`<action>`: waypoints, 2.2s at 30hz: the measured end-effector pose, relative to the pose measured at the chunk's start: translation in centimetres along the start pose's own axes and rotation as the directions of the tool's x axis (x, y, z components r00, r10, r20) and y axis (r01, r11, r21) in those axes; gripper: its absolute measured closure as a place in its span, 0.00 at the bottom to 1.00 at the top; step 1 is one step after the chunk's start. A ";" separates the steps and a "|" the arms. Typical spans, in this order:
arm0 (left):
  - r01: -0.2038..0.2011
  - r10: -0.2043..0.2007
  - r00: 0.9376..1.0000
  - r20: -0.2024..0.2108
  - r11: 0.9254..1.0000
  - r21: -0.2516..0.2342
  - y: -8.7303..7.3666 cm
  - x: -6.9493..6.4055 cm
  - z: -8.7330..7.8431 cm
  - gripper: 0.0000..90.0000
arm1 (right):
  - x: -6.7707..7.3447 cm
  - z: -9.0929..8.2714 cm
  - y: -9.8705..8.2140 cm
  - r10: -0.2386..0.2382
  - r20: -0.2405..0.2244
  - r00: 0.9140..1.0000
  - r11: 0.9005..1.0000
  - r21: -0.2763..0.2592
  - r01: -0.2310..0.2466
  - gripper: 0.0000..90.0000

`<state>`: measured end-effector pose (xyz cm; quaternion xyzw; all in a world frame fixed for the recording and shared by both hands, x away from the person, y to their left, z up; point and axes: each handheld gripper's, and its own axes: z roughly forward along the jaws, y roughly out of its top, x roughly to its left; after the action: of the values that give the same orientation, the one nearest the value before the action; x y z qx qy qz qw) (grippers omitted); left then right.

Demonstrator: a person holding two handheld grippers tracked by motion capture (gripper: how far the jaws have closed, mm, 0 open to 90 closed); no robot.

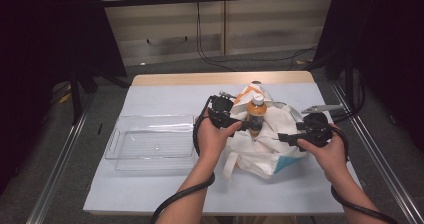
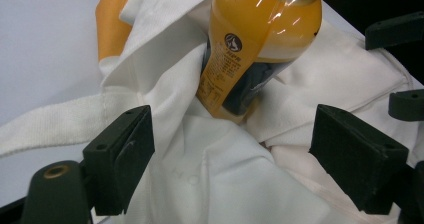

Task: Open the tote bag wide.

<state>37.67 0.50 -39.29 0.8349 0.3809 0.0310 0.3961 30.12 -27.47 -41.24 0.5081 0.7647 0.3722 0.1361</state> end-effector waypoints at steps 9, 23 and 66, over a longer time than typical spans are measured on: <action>-0.014 0.014 1.000 0.000 1.000 -0.010 0.3 0.0 0.1 0.12 | -0.1 -0.4 -0.5 0.014 -0.032 0.999 0.999 -0.031 -0.015 0.04; -0.014 0.014 1.000 0.015 1.000 -0.025 0.7 -0.4 0.5 0.11 | 0.5 -0.8 0.0 -0.043 -0.016 0.999 0.999 -0.011 0.043 0.02; -0.032 0.035 0.998 0.048 0.998 -0.063 3.5 -1.7 1.8 0.13 | 0.4 -0.9 -0.5 -0.051 -0.069 0.996 0.999 -0.008 0.051 0.02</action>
<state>39.25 -3.13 -37.66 0.8290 0.3560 0.0290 0.4304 29.08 -27.65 -40.87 0.4749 0.7805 0.3882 0.1207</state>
